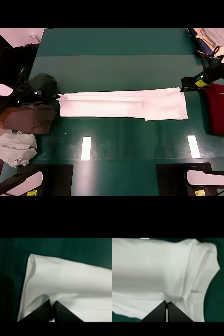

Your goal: Fold the shirts.

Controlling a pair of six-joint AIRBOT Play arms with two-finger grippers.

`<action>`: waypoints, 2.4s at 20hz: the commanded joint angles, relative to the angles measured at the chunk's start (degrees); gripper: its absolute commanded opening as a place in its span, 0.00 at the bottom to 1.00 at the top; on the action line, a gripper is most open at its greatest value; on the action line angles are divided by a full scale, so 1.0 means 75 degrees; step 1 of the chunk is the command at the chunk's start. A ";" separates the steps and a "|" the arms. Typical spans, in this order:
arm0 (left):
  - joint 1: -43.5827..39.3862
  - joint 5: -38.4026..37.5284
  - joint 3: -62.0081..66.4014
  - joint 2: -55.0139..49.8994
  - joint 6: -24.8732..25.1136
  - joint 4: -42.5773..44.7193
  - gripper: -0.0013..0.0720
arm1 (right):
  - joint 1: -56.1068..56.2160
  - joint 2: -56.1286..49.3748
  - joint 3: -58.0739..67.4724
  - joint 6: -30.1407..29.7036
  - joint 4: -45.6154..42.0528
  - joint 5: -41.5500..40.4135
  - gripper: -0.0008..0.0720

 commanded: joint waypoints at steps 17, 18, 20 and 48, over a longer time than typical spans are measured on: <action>-0.0691 -0.2127 0.1370 -0.0982 0.0458 -0.0411 0.05 | -0.2728 -0.0667 -0.0688 -0.1256 0.2256 0.0778 0.94; -0.0924 -0.2110 0.1370 -0.0982 0.0455 -0.0414 0.05 | -0.2853 -0.0764 -0.1003 -0.1338 0.2296 0.0600 0.94; -0.1393 -0.2037 0.1370 -0.0982 0.0452 -0.0414 0.05 | -0.3089 -0.1037 -0.1419 -0.1632 0.2716 0.0440 0.93; -0.4150 -0.0504 0.2786 -0.2739 -0.0006 -0.0720 0.05 | -0.0857 -0.0096 -0.0134 -0.1990 0.4307 0.0982 0.03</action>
